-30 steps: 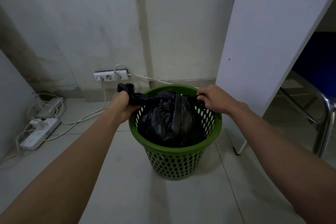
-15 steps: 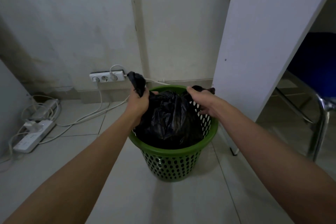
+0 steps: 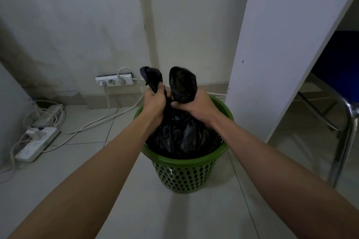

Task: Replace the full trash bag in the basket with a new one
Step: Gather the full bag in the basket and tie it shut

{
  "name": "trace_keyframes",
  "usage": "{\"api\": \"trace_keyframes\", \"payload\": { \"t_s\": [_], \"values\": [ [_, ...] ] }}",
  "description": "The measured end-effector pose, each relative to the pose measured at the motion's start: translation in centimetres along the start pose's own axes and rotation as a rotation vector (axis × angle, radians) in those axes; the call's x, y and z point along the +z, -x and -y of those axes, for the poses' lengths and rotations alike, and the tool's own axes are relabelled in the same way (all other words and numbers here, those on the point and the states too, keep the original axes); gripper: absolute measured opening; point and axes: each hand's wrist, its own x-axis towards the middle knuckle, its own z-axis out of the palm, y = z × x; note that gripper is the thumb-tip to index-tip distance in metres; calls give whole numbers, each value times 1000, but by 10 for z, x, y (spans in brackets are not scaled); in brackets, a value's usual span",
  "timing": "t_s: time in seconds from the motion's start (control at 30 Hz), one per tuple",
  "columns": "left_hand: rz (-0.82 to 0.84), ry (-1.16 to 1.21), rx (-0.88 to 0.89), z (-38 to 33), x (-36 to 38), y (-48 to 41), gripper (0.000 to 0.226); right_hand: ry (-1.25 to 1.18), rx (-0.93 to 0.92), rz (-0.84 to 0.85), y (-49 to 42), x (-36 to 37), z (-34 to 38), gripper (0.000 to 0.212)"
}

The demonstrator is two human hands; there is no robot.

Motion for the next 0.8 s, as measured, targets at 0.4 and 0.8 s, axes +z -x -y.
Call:
{"api": "trace_keyframes", "payload": {
  "t_s": [0.4,0.8],
  "values": [
    [-55,-41,1,-18,1,-2,29,267,51,177,-7,-17,-19,28],
    [344,-467,79,-5,1,28,66,-527,364,-73,-15,-26,10,41]
  ]
}}
